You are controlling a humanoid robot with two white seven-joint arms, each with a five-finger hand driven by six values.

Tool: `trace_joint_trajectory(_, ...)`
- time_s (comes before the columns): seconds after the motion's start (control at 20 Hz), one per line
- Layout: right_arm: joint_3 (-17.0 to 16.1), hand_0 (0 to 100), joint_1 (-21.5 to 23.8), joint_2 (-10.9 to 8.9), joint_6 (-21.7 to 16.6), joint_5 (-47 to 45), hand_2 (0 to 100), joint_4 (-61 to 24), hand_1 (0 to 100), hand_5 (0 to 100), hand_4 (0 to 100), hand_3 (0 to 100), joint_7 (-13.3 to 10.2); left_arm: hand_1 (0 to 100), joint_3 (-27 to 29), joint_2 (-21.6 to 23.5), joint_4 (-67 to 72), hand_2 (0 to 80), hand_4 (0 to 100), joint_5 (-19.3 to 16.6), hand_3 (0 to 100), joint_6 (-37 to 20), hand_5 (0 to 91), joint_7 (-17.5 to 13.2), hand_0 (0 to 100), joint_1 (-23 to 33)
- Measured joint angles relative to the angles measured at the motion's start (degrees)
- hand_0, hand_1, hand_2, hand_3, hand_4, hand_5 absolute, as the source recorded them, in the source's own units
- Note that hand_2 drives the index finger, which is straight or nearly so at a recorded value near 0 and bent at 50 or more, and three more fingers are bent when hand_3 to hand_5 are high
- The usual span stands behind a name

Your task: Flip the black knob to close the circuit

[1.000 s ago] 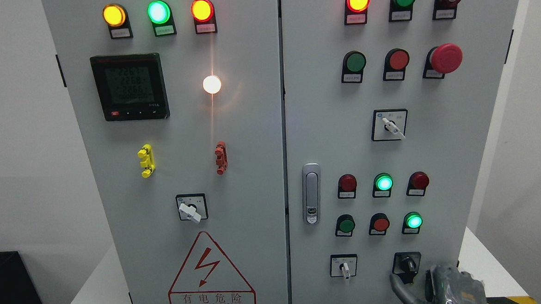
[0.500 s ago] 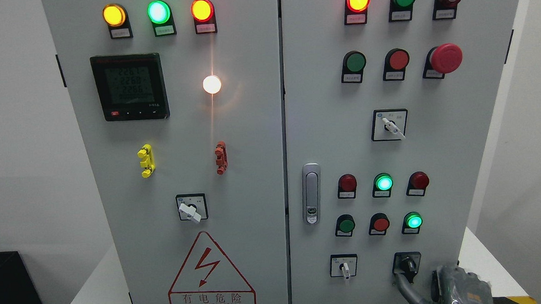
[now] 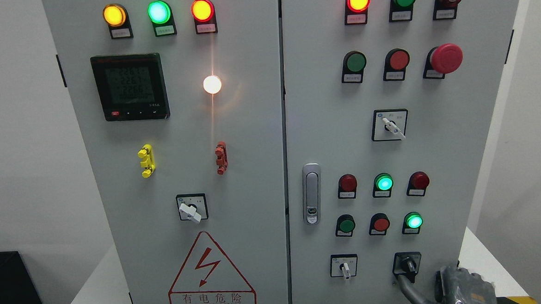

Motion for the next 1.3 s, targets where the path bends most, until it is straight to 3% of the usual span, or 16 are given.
trace_joint_trajectory(1.3, -3.07, 0, -1.45, -0.23, -0.04, -0.88, 94, 0.16, 0, 100, 100, 100, 0.58, 56, 0.0, 0.0, 0.0, 0.0, 0, 0.02, 0, 0.0, 0.0, 0.0, 12, 0.0)
